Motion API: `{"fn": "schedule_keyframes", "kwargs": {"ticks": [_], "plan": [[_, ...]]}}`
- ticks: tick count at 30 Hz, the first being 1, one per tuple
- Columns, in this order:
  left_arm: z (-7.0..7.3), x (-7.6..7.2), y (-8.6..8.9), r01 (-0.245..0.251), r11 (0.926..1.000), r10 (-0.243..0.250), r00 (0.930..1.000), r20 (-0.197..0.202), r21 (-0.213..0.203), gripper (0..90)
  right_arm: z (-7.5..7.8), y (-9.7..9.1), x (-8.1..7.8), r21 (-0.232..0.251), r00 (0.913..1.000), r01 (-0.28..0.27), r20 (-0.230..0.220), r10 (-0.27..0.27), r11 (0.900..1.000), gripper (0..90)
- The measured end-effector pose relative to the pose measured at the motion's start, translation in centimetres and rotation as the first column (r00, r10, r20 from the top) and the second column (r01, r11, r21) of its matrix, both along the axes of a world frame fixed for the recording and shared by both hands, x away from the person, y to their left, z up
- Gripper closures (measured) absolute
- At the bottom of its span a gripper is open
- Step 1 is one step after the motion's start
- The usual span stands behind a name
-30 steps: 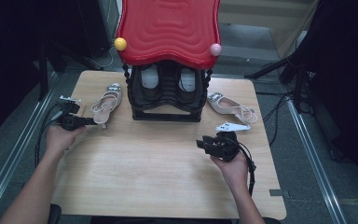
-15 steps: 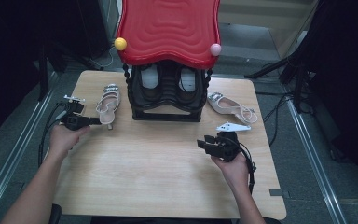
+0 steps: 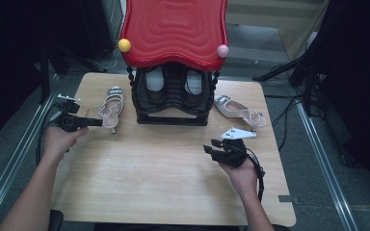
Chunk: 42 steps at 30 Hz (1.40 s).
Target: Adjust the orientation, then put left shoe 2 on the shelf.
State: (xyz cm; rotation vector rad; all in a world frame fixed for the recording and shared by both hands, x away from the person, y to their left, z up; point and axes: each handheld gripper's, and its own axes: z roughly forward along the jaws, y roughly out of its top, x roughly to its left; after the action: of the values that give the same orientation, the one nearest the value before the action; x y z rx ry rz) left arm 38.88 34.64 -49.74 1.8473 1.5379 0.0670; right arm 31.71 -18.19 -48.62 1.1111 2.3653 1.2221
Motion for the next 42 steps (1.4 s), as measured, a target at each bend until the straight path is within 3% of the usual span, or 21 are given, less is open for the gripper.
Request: {"fn": "schedule_keyframes", "kwargs": {"ticks": [11,17,22,30,33,36,41,42], "plan": [[1.0,0.1,0.7,-0.012,0.9999,0.012,0.9999,-0.002,-0.005,48.9,0.0,-0.1,0.1,-0.004,0.9996,0.022,-0.015,-0.023,0.9997,57.1],[1.6,0.9,0.7,-0.022,0.9997,0.022,0.9998,-0.005,-0.012,49.1,-0.1,0.1,0.2,-0.011,0.9996,0.021,-0.02,-0.021,0.9997,56.5],[2.1,1.6,0.9,-0.026,0.9994,0.026,0.9996,-0.009,0.02,49.3,0.0,0.2,0.2,-0.015,0.9995,0.025,-0.017,-0.025,0.9996,56.2],[3.3,3.0,1.5,-0.042,0.9988,0.042,0.9989,-0.017,0.024,49.3,0.0,0.0,0.1,-0.022,0.9992,0.036,-0.019,-0.037,0.9991,55.8],[3.7,3.4,1.4,-0.052,0.9984,0.053,0.9984,-0.022,0.021,49.1,0.0,0.0,0.1,-0.023,0.9992,0.037,-0.016,-0.037,0.9991,55.8],[4.1,4.1,1.0,-0.042,0.998,0.043,0.9988,-0.021,0.046,48.9,-0.1,0.0,0.2,-0.024,0.9991,0.037,-0.02,-0.038,0.999,55.7],[4.2,4.9,0.0,-0.074,0.9967,0.075,0.9972,-0.01,0.033,48.3,-0.1,0.1,0.1,-0.034,0.999,0.04,-0.018,-0.041,0.9986,55.6],[4.3,5.0,-0.2,-0.058,0.9973,0.058,0.9982,-0.016,0.045,48.3,-0.1,0.1,0.1,-0.035,0.9989,0.041,-0.019,-0.042,0.9985,55.6]]}}
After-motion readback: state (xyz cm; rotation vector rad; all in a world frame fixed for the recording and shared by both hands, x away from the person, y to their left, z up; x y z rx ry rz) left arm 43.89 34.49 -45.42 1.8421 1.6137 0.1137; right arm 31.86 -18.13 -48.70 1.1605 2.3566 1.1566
